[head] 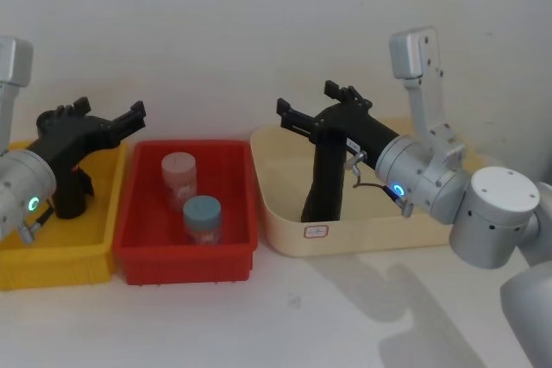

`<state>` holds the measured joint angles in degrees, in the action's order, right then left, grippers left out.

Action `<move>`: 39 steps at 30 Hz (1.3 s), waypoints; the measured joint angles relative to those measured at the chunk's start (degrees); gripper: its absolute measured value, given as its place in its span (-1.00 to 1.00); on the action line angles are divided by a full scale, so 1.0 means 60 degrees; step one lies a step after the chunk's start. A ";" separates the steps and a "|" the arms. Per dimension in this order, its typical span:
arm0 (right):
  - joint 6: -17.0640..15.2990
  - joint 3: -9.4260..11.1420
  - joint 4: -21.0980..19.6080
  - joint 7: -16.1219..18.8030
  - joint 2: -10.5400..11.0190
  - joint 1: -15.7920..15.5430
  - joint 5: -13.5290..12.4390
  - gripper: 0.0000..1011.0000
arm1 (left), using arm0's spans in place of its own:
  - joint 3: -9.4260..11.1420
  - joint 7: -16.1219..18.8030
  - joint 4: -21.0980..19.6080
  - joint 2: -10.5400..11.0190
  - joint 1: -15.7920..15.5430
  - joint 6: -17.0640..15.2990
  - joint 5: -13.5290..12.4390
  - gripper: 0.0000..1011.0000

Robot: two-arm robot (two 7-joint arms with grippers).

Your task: Pick up the garbage bag with the one hand and transfer it to the other hand.

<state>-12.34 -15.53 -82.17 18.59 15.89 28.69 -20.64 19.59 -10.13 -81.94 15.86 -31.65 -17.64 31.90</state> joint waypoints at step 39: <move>-0.0755 -0.2216 -0.0404 0.1856 0.0443 0.0209 0.0191 0.98 | -0.0040 0.0084 -0.0027 0.0001 0.0063 0.0027 -0.0006 0.98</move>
<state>-16.87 -28.82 -84.60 29.73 18.55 29.95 -19.50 19.35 -9.63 -82.10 15.86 -31.27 -17.48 31.87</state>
